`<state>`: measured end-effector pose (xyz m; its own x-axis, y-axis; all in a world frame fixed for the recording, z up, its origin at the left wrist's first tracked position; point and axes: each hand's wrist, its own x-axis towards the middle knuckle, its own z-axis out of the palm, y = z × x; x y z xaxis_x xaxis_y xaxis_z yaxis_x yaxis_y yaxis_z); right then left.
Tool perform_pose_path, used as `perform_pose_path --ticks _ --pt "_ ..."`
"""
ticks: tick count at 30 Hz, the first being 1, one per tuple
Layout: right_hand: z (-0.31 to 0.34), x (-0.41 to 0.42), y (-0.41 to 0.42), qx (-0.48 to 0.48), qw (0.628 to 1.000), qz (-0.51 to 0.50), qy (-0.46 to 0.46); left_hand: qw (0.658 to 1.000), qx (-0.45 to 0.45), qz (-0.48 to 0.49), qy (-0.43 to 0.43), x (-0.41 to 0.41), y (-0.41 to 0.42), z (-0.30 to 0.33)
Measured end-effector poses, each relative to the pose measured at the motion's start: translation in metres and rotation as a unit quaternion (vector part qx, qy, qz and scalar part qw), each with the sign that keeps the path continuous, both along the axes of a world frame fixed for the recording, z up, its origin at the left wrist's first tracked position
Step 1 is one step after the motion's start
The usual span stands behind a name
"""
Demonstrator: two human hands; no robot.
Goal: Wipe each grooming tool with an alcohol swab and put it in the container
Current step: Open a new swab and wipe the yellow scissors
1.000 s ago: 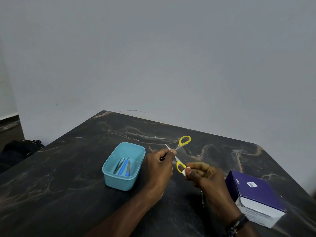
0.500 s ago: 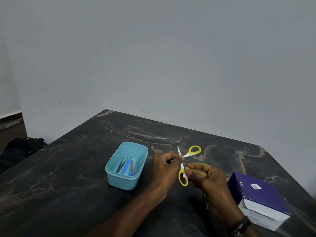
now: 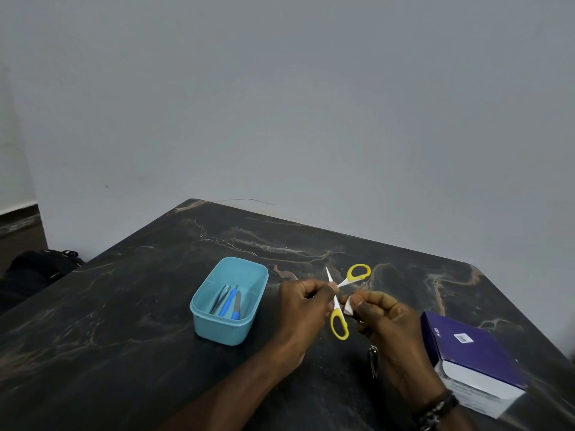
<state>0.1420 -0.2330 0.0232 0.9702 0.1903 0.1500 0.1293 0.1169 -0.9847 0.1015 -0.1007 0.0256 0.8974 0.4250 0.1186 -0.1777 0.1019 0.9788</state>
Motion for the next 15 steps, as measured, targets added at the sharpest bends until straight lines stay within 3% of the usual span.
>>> perform_pose_path --ticks 6,15 --pt "-0.0035 0.0049 -0.0031 0.017 1.000 -0.023 0.006 1.000 -0.013 -0.015 0.023 -0.0015 -0.0009 0.0007" --pt "-0.0050 0.0070 -0.0053 0.046 0.999 0.018 0.011 0.998 -0.039 -0.014 0.043 -0.0022 -0.0016 0.0021"
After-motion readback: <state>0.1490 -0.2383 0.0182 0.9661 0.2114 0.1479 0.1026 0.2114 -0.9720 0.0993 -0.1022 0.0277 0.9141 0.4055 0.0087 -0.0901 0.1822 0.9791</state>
